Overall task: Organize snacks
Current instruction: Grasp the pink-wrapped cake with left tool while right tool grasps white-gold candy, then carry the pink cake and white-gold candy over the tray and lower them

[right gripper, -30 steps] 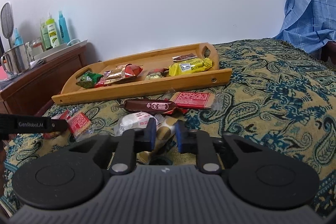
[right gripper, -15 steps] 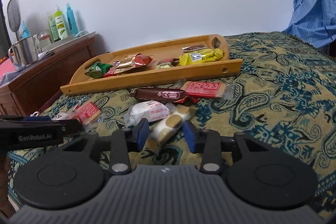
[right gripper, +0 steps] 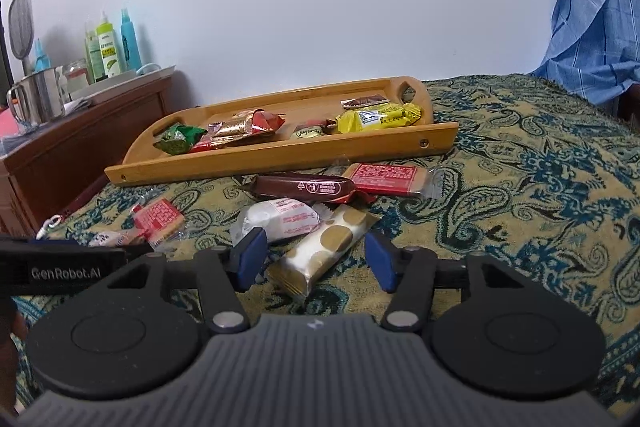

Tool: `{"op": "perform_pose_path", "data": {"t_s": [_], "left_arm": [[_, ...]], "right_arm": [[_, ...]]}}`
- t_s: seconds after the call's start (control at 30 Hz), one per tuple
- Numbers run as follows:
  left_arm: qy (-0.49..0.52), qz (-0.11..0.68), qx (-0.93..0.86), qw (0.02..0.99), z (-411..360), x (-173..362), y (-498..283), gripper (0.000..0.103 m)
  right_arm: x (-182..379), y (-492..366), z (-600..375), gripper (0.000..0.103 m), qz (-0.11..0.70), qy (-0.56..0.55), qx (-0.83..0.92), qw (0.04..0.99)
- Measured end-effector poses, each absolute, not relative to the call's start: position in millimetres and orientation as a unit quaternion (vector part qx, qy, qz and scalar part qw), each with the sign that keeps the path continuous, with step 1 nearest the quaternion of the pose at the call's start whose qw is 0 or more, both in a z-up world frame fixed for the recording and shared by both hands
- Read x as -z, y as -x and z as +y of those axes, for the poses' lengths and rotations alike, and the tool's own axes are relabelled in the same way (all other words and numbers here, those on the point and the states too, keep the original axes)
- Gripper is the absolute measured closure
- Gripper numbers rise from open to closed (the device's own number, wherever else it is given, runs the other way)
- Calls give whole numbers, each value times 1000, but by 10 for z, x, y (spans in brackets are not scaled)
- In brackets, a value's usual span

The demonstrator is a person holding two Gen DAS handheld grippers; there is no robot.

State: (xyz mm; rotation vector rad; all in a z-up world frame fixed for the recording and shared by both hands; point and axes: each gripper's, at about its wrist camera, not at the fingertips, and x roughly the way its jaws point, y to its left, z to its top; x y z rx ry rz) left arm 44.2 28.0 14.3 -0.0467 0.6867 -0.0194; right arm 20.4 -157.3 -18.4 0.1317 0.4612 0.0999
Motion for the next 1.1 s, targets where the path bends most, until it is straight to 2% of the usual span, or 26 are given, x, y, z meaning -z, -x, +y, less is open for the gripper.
{"op": "perform_pose_path", "data": {"t_s": [0.03,0.07,0.1,0.13,0.17,0.23,0.3,0.37,0.67,1.1], "left_arm": [[26,337,9,941,273,-139,-439,34],[26,335,9,942,261,-145,-430,41],[21,333,9,943,240,-157,-426,44],[15,330,5,944,219,-169,-415,47],[10,324,2,946,198,-185,-396,55],[-6,309,-16,951,144,-222,-357,58],[-13,297,-26,955,125,-259,-337,59],[-7,291,-25,956,132,-300,-328,59],[-10,280,-22,960,97,-509,-354,59],[8,263,-18,965,104,-873,-535,59]], "right_arm": [[181,-215,-1566,33,230,-66,-50,970],[178,-226,-1550,40,233,-63,-49,969],[176,-244,-1536,51,236,-58,-49,969],[175,-260,-1521,55,240,-53,-46,968],[169,-274,-1504,59,243,-44,-36,968],[150,-280,-1492,64,247,-35,-33,968],[136,-267,-1521,74,251,-42,-31,967],[114,-240,-1576,78,253,-53,-30,966],[-34,-214,-1871,79,258,-124,-28,958],[-620,-347,-2127,79,203,-166,-67,963]]}}
